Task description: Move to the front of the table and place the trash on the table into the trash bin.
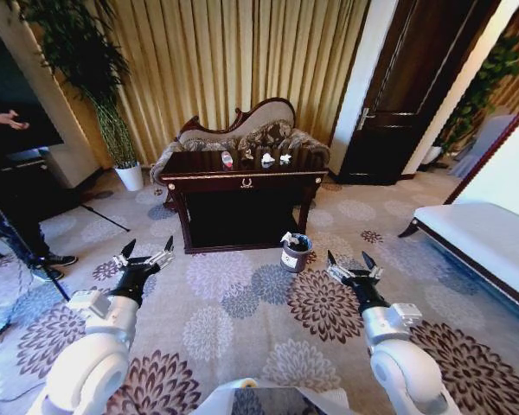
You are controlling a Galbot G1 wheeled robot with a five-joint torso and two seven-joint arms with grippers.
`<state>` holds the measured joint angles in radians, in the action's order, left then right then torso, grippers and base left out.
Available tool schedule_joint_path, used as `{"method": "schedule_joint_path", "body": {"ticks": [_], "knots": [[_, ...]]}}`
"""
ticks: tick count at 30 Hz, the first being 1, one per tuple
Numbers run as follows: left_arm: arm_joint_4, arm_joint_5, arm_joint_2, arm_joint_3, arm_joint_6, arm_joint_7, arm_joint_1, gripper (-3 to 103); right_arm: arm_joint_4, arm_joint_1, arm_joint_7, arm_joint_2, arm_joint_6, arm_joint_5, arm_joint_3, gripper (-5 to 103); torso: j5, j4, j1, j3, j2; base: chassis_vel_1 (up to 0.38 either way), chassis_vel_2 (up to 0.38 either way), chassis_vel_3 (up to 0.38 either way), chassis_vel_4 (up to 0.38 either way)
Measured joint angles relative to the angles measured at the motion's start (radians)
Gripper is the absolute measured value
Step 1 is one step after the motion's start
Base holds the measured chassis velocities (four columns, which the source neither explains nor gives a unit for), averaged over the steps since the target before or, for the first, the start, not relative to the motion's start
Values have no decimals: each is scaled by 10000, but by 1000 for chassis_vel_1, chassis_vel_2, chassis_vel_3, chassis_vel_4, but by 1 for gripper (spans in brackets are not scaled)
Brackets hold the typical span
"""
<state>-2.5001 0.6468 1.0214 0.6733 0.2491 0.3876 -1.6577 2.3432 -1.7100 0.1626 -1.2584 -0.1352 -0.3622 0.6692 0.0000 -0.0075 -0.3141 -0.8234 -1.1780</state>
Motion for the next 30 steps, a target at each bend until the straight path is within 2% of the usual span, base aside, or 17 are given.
{"method": "schedule_joint_path", "body": {"ticks": [4, 5, 7, 8, 9, 12, 13, 14, 15, 16, 19, 20, 21, 22, 30], "knots": [[17, -3, 9, 20, -18, -33, -13, 100, -3, -40, -37, -39, 16, 1, 40, 100, 1, 2, 0, 0, 0, 0, 0, 0, 0], [83, -39, 63, 95, -92, -136, -63, 100, -26, -191, -206, -186, 98, 18, 215, 100, 1, 10, 0, 0, 0, 0, 0, 0, 0], [652, -333, 502, 645, -624, -775, -459, 100, -198, -1041, -1017, -913, 509, 125, 1183, 100, 0, -14, 0, 0, 0, 0, 0, 0, 0], [852, -436, 655, 832, -821, -1014, -598, 100, -152, -1158, -1133, -997, 539, 47, 1294, 100, 4, -15, 0, 1, 0, 0, 0, 0, 0], [852, -436, 655, 832, -821, -1014, -598, 100, -152, -1158, -1133, -997, 539, 47, 1294, 100, 4, -15, 0, 1, 0, 0, 0, 0, 0], [1913, -1002, 1494, 1890, -1871, -2269, -1348, 100, 277, -1262, -1256, -1103, 424, -140, 1460, 100, -2, 7, 0, 0, 0, 0, 0, 0, 0], [2181, -1142, 1706, 2156, -2136, -2593, -1535, 100, 384, -1263, -1242, -1109, 311, -152, 1460, 100, 0, 6, 0, 0, 0, 0, 0, 0, 0], [2181, -1142, 1706, 2156, -2136, -2593, -1535, 100, 384, -1263, -1242, -1109, 311, -152, 1460, 100, 0, 6, 0, 0, 0, 0, 0, 0, 0], [2394, -1256, 1871, 2357, -2349, -2849, -1684, 100, 491, -1266, -1216, -1118, 191, -164, 1461, 100, 0, 4, -1, 0, 0, 0, 0, 0, 0], [2809, -1478, 2199, 2763, -2757, -3345, -1973, 100, 630, -1279, -1174, -1143, 59, -179, 1451, 100, -1, -1, 0, 0, 0, 0, 0, 0, 0], [3208, -1673, 2621, 3335, -3347, -4074, -2405, 100, 812, -1314, -1133, -1184, -77, -179, 1409, 100, -10, 9, 0, 1, -1, 0, 0, 0, 0], [3208, -1673, 2621, 3335, -3347, -4074, -2405, 100, 812, -1314, -1133, -1184, -77, -179, 1409, 100, -10, 9, 0, 1, -1, 0, 0, 0, 0], [3139, -1654, 2681, 3427, -3516, -4270, -2501, 100, 833, -1290, -1114, -1190, -125, -179, 1399, 100, 8, 0, 1, 1, -1, 0, 0, 0, 0], [3132, -1650, 2720, 3400, -3564, -4353, -2523, 100, 832, -1255, -1086, -1183, -159, -193, 1400, 100, 5, -5, 1, 1, -1, 0, 0, 0, 0], [3028, -1676, 2771, 3235, -3581, -4383, -2573, 100, 1104, -975, -828, -975, -556, -742, 1414, 100, 1, 0, 1, 0, 0, 0, 0, 0, 0]]}}
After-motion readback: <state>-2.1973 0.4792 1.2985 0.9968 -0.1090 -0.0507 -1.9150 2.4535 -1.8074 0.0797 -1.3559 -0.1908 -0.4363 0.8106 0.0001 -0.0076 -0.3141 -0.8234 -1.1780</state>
